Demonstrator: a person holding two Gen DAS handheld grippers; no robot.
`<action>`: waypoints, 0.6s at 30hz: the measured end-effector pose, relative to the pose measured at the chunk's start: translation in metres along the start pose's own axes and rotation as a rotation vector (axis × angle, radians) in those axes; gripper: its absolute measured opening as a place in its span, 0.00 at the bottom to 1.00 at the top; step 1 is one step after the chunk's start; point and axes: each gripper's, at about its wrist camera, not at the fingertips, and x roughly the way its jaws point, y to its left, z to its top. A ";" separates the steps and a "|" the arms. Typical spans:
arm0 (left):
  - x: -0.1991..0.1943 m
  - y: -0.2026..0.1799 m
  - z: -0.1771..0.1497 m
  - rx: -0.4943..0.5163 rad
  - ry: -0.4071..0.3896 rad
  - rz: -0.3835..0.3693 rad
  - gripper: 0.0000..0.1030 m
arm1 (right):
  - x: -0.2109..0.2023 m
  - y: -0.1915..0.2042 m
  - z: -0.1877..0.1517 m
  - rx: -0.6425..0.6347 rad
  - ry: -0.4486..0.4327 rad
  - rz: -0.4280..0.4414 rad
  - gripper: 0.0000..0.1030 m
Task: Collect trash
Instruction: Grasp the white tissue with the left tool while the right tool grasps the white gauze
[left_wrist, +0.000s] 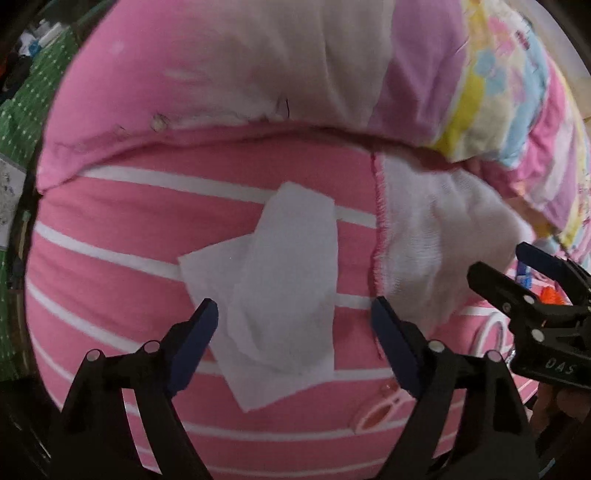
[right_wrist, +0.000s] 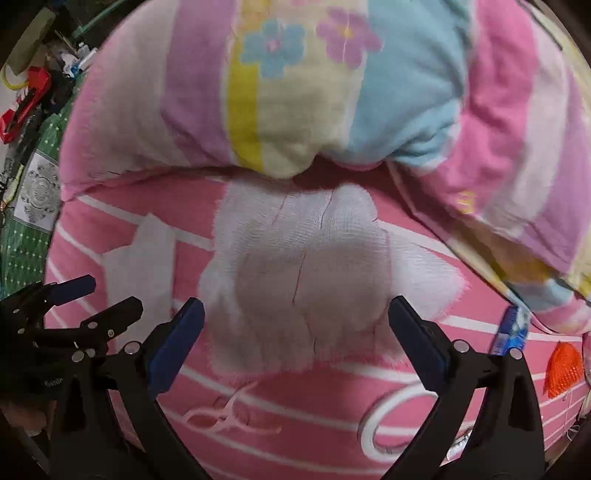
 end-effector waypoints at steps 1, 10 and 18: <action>0.007 0.002 0.000 -0.008 0.014 0.004 0.79 | 0.007 0.001 -0.001 -0.003 0.007 -0.011 0.96; 0.037 0.002 -0.003 -0.008 0.064 0.054 0.75 | 0.053 -0.006 -0.013 0.005 0.086 -0.017 0.84; 0.026 0.011 -0.008 -0.014 0.051 0.128 0.21 | 0.048 0.006 -0.022 -0.034 0.041 0.007 0.37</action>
